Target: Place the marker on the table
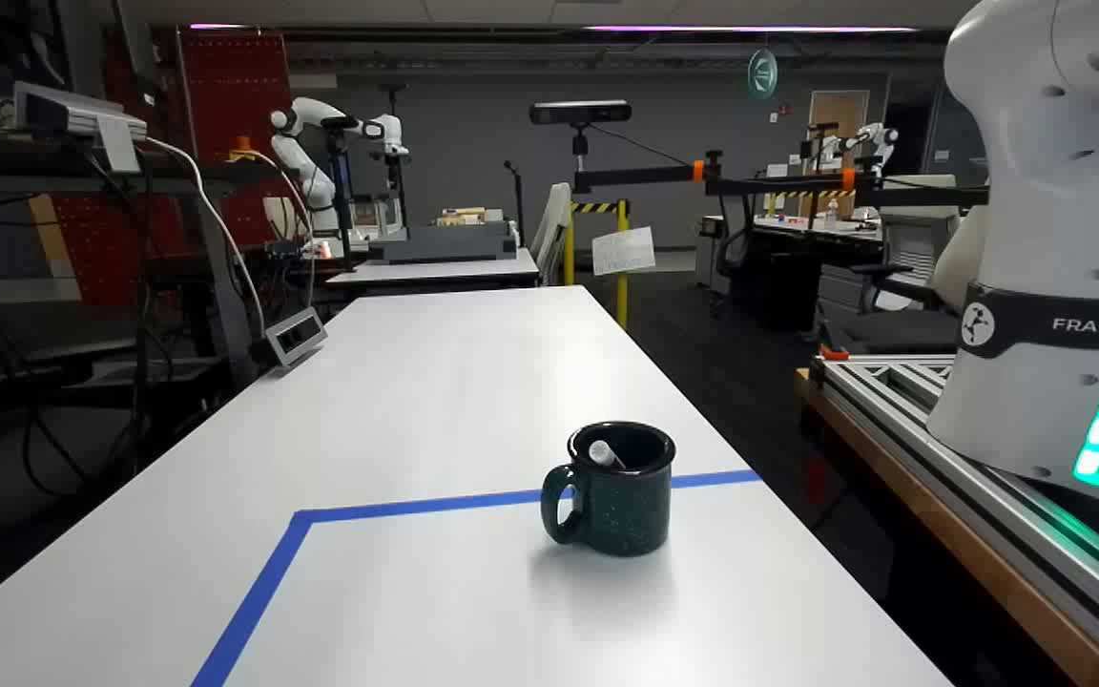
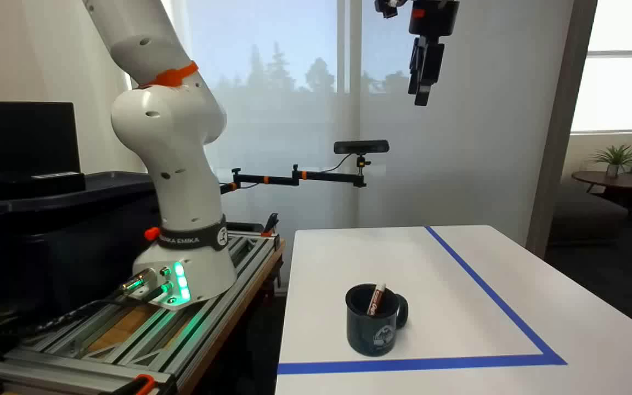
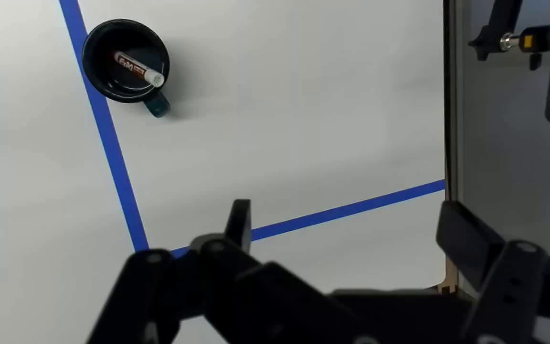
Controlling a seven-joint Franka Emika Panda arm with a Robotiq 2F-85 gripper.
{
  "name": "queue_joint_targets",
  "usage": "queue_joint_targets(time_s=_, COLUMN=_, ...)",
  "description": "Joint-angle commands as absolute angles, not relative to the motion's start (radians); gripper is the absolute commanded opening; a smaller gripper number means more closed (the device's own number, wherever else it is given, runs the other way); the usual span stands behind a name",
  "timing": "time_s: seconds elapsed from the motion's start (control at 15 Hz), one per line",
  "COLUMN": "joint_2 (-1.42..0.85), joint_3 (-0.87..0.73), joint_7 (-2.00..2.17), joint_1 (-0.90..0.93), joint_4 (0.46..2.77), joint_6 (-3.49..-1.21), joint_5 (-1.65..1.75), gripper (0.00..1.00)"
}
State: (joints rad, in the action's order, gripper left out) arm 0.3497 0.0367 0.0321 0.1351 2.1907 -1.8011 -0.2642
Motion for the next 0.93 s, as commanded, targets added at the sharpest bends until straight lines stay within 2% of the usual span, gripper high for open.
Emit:
queue_joint_targets(time_s=0.0, joint_2=0.349, joint_3=0.051, joint_7=0.028, joint_1=0.118, joint_4=2.188, joint_6=-1.797, joint_5=-0.269, gripper=1.00)
queue_joint_targets(time_s=0.47, joint_2=0.341, joint_3=0.038, joint_7=-0.112, joint_1=0.124, joint_4=2.222, joint_6=-1.795, joint_5=-0.240, gripper=1.00)
queue_joint_targets(time_s=0.87, joint_2=0.299, joint_3=0.031, joint_7=-0.364, joint_1=0.117, joint_4=2.342, joint_6=-1.865, joint_5=-0.058, gripper=1.00)
